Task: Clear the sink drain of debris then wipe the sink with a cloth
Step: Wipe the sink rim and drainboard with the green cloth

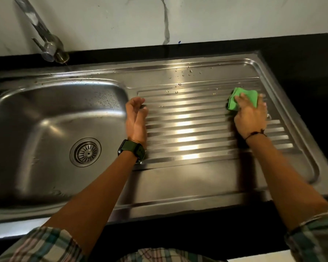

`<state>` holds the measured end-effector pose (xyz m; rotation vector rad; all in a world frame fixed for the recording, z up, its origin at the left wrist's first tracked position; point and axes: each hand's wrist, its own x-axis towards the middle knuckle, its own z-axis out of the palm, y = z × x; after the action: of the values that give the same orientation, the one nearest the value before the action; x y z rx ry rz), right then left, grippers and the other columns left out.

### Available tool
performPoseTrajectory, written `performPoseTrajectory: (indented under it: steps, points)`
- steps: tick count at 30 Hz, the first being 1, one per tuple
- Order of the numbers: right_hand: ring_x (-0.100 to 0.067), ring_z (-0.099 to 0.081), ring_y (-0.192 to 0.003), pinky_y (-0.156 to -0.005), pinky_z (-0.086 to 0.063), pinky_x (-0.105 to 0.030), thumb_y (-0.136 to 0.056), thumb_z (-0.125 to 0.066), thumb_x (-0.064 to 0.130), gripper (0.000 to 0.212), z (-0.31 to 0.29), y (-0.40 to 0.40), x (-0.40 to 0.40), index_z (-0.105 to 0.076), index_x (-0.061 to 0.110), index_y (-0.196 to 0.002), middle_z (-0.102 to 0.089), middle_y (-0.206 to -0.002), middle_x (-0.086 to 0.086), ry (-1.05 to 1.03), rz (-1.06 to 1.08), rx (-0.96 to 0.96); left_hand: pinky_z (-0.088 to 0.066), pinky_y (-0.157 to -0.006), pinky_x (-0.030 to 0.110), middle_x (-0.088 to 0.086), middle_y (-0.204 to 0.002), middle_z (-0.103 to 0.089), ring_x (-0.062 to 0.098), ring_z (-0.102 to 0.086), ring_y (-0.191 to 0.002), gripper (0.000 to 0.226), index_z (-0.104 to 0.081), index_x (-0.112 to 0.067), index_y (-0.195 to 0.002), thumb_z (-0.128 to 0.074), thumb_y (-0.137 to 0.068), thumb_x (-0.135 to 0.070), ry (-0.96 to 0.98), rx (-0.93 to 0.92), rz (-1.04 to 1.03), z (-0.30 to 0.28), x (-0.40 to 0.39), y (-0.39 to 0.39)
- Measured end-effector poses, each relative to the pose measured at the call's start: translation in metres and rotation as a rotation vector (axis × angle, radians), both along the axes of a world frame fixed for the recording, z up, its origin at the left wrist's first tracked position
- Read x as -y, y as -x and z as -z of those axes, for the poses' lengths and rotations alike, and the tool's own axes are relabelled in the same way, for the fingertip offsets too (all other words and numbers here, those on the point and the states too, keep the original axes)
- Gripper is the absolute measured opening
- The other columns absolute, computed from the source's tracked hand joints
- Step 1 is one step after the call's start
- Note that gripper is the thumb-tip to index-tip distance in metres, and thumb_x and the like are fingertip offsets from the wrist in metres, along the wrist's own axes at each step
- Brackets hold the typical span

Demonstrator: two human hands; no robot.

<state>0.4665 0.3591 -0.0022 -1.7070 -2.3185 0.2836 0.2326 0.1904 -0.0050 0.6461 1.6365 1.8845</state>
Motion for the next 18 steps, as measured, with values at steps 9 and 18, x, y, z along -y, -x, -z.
performPoseTrajectory:
  steps: [9, 18]
  points:
    - [-0.034, -0.016, -0.142, -0.118, -0.014, -0.044, -0.091, -0.043, 0.015, 0.047, 0.006, 0.154, 0.101, -0.04, 0.02, -0.138, -0.025, -0.152, -0.014, 0.042, -0.398, -0.096, -0.043, -0.087, 0.019, -0.008, -0.109, -0.055, -0.002, -0.054, -0.102, 0.037, -0.048, -0.02, -0.109, -0.046, -0.072, -0.021, 0.002, -0.031, -0.01, 0.003, -0.003, 0.002]
    - [-0.026, -0.006, -0.146, -0.12, -0.003, -0.041, -0.089, -0.048, 0.021, 0.055, 0.001, 0.155, 0.09, -0.032, 0.029, -0.142, -0.026, -0.154, 0.0, 0.002, -0.651, 0.063, -0.048, -0.089, 0.039, -0.001, -0.107, -0.056, 0.016, -0.056, -0.098, 0.03, -0.047, -0.024, -0.109, -0.041, -0.08, -0.027, 0.157, -0.215, 0.075, -0.009, -0.006, -0.009]
